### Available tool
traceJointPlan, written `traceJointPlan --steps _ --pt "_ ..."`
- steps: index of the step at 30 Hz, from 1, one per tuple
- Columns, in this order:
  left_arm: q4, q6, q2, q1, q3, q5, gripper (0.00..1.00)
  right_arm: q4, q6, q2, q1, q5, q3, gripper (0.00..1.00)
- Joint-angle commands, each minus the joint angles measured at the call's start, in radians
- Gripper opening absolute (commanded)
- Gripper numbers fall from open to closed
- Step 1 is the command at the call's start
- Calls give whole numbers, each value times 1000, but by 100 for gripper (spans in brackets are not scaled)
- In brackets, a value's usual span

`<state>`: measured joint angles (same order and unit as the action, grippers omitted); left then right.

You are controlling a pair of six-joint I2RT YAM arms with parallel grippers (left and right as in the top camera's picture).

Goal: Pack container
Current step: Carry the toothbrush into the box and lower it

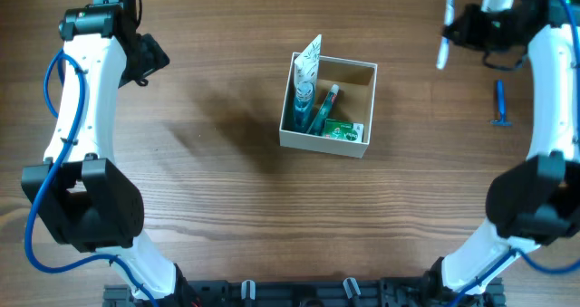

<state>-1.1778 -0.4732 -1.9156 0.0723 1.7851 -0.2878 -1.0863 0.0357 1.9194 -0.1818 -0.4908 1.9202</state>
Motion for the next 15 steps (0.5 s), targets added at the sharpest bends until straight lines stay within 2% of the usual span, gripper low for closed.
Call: traceJointPlan --steps 1,5,9,15 --pt "0 -3 -4 4 1 -9 100 -27 -71 -42 131 -68 23 4" --pt "0 -3 -4 4 1 -9 100 -26 -151 -34 254 -57 16 4" --pt "0 -3 -4 4 1 -9 100 -76 -288 -18 382 130 -11 4" --pt "0 -3 -4 4 1 -9 100 -102 -537 -10 473 311 -76 4"
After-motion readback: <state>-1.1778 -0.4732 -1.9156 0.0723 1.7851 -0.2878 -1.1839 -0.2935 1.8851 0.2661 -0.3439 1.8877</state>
